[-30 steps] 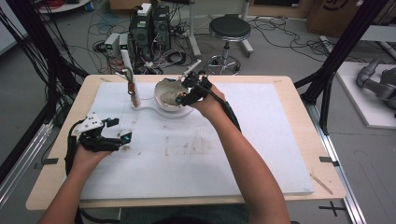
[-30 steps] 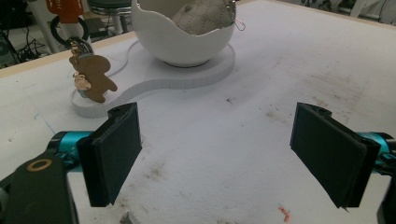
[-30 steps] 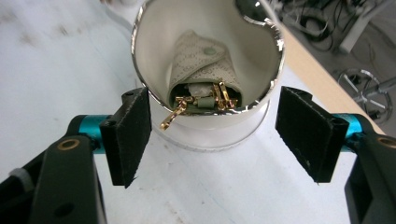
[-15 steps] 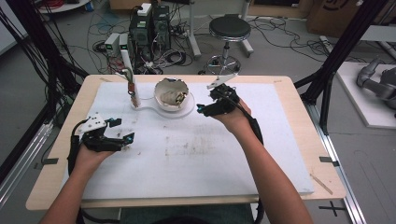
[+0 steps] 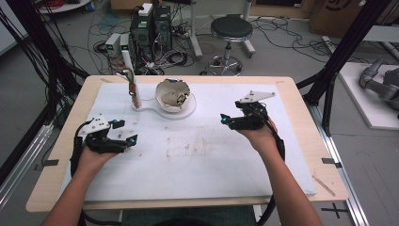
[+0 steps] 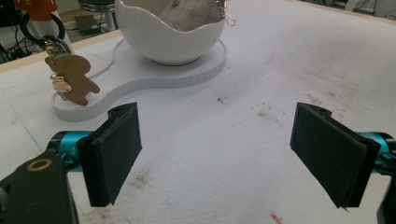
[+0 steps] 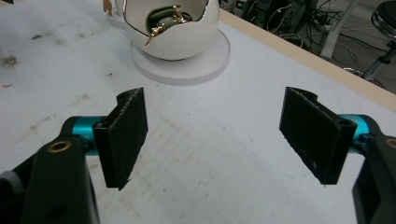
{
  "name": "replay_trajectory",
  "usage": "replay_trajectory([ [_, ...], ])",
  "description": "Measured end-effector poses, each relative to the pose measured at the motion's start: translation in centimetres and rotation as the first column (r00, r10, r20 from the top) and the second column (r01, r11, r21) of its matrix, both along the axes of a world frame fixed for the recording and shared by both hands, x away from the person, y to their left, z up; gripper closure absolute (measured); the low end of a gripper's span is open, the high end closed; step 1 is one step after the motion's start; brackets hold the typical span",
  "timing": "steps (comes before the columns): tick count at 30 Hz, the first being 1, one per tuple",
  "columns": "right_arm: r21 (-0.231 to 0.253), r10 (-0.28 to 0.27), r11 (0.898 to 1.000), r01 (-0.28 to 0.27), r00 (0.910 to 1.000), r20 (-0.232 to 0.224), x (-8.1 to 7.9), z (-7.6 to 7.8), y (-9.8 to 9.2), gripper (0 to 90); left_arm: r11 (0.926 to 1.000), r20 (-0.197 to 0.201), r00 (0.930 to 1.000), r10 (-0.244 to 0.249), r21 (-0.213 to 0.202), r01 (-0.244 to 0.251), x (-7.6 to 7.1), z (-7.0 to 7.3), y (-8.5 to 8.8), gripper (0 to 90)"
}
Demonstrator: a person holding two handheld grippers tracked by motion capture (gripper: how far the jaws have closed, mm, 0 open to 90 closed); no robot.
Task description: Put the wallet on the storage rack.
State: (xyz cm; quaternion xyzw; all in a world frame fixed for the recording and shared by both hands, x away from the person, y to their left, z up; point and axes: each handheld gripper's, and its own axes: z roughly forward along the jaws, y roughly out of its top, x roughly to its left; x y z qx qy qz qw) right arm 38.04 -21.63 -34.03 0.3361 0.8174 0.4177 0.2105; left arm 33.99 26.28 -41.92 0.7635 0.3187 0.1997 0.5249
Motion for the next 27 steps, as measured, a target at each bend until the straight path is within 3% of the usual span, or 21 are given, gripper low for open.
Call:
replay_trajectory([
  [11,0.083,-0.017,0.996,0.018,0.9998,-0.012,-2.3,-3.8,-2.6,20.2,1.0000,-0.005,1.0000,-0.003,0.001,0.003,0.1,-0.2,-0.3,16.3],
  [19,0.079,-0.032,0.996,0.034,0.9991,-0.027,-2.8,-6.0,-3.3,18.0,0.9998,0.006,0.9999,-0.013,-0.015,0.014,0.2,0.3,-0.4,16.3],
  [27,0.064,-0.040,0.997,0.042,0.9986,-0.034,-2.8,-6.5,-3.3,17.1,1.0000,0.002,1.0000,-0.006,-0.003,0.006,0.1,0.3,-0.4,16.3],
])
